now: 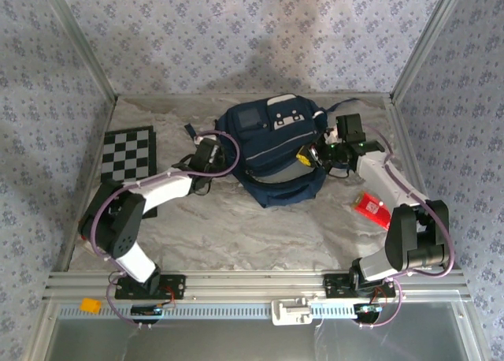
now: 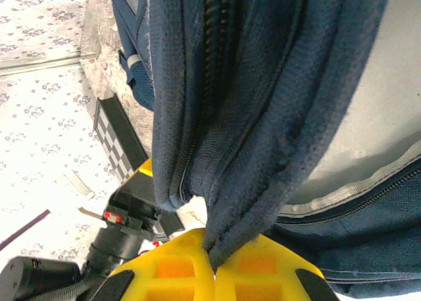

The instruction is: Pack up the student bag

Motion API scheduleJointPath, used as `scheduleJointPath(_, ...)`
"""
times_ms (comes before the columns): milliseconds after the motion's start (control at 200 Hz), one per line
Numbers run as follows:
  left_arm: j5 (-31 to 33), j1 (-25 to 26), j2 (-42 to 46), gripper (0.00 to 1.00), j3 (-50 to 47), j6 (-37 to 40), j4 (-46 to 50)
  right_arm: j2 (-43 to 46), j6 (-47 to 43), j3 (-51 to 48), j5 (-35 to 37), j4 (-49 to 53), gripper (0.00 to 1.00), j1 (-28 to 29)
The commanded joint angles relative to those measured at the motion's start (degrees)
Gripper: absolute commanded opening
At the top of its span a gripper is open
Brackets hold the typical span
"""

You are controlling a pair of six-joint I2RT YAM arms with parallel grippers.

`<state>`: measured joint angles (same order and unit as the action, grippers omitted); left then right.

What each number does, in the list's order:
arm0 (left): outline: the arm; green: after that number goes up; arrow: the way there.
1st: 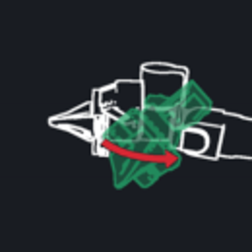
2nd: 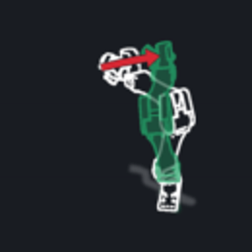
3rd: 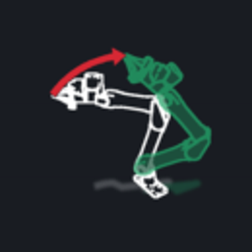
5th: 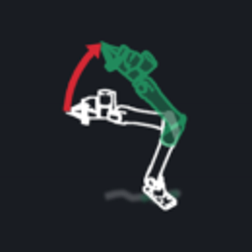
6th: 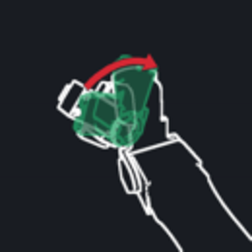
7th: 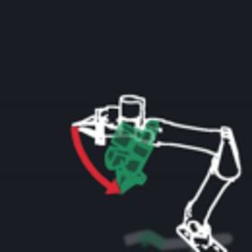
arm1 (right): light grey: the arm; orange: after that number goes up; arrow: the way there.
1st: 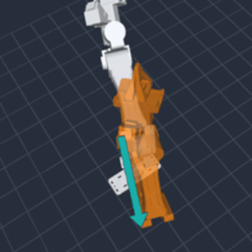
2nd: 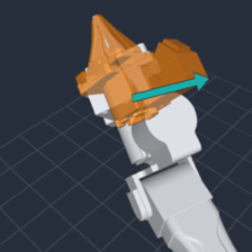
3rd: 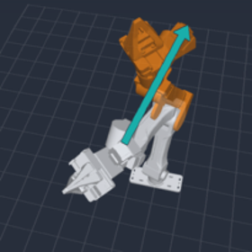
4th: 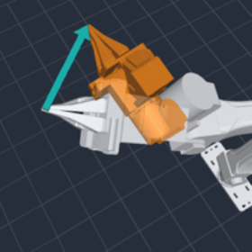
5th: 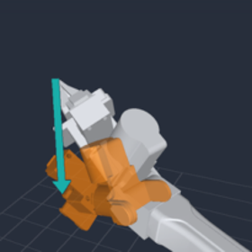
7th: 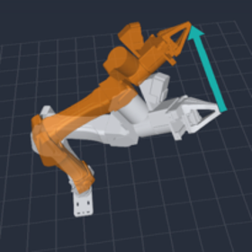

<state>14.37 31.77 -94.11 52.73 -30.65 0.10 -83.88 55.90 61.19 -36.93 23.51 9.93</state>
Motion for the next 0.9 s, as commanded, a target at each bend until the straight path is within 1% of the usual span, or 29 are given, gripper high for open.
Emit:
scheduleJointPath(0, -1.63, -0.57, -2.21, 0.0, 3.94, 0.0, -1.26, 0.83, 0.27, -1.86, -2.3, -1.75, 0.0, 0.96)
scheduleJointPath(60, -2.95, -0.21, -1.68, 0.0, 3.54, 0.63, -1.15, 1.08, 0.55, -1.95, -2.28, -2.53, 0.0, 1.23)
scheduleJointPath(130, -7.49, 0.28, -0.23, 0.0, 2.41, 2.19, -1.58, 1.72, 1.7, -1.76, -2.36, -3.97, 0.0, 1.09)
scheduleJointPath(170, -8.36, 1.13, 0.7, 0.0, 2.15, 3.32, -0.72, 1.92, 1.97, -0.85, -2.42, -4.08, 0.0, 1.0)
scheduleJointPath(265, -7.81, 2.97, 3.14, 0.1, 0.94, 6.89, -0.03, 2.6, 3.43, 1.94, -3.31, -5.24, 0.0, 0.82)
scheduleJointPath(320, -9.22, 3.04, 3.79, 0.17, 0.78, 8.25, 0.41, 3.31, 4.57, 3.29, -3.22, -5.91, 0.0, 0.66)
scheduleJointPath(450, -12.48, 3.06, 4.43, 0.36, -0.52, 13.01, -0.98, 4.57, 4.13, 6.65, -1.21, -2.94, 0.0, 0.05)
scheduleJointPath(475, -13.13, 3.09, 4.35, 0.39, -0.61, 14.24, -1.2, 4.6, 4.3, 8.74, -1.2, -2.69, 0.0, -0.19)
scheduleJointPath(575, -14.18, 3.09, 3.72, 0.46, -0.18, 19.13, -1.26, 4.25, 5.92, 8.94, -1.57, -3.85, 0.0, -1.45)
scheduleJointPath(645, -15.32, 3.06, 3.17, 0.49, 0.52, 21.81, -1.57, 3.79, 5.24, 10.01, -1.37, -3.27, 0.0, -1.46)
scheduleJointPath(755, -22.06, 3.58, 2.3, 0.5, 0.94, 25.51, -3.41, 3.28, 4.48, 11.53, -1.39, -2.17, 0.0, -1.81)
scheduleJointPath(895, -24.34, 5.97, 1.07, 0.49, 1.24, 27.89, -3.57, 2.7, 3.6, 12.28, -1.03, -1.19, 0.0, -1.99)
